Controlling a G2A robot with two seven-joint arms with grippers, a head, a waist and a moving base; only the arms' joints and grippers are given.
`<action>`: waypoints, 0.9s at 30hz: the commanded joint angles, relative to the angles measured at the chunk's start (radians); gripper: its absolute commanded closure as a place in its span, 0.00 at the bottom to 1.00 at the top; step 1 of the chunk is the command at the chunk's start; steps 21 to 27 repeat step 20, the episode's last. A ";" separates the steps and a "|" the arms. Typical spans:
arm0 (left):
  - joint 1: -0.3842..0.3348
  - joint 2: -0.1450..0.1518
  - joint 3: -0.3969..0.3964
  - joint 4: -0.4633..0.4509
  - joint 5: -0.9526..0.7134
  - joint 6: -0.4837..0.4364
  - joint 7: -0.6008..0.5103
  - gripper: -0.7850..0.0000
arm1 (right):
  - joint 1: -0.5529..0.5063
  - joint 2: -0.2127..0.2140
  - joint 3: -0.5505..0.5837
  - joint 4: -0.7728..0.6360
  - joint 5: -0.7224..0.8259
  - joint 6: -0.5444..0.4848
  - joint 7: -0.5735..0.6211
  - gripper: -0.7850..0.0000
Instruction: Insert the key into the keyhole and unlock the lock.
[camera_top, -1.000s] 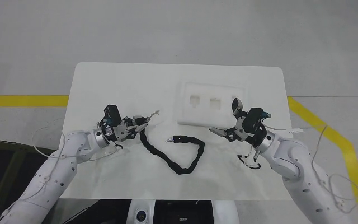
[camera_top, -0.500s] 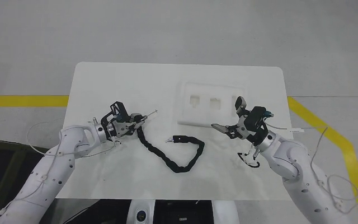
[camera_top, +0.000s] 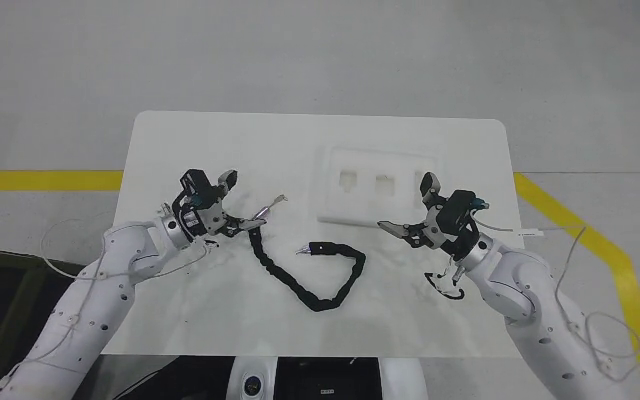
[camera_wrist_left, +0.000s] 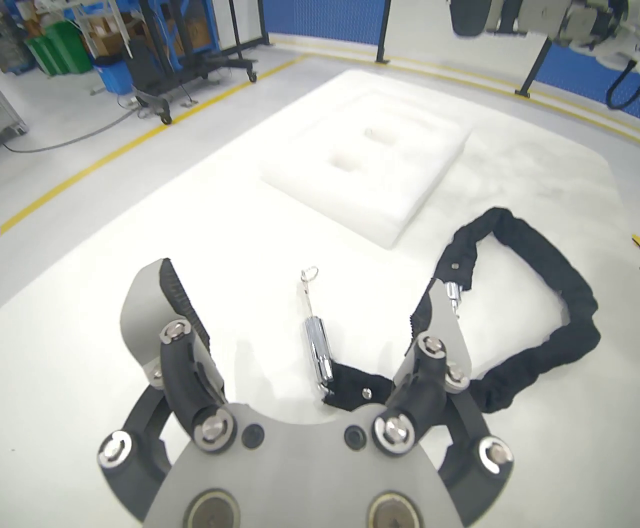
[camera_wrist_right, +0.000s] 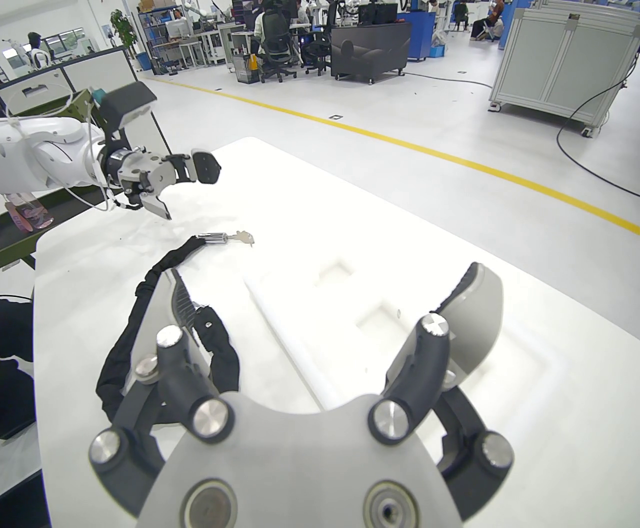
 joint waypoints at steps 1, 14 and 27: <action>0.014 0.003 -0.034 -0.017 0.036 0.026 0.088 0.00 | 0.000 0.000 0.000 0.000 0.000 0.000 0.000 0.00; 0.000 0.011 -0.168 0.035 0.061 0.035 0.142 0.00 | 0.000 0.000 0.000 0.000 0.000 0.000 0.000 0.00; -0.020 0.014 -0.211 0.053 0.046 0.016 0.103 0.00 | 0.000 0.000 0.000 0.000 0.000 0.000 0.000 0.00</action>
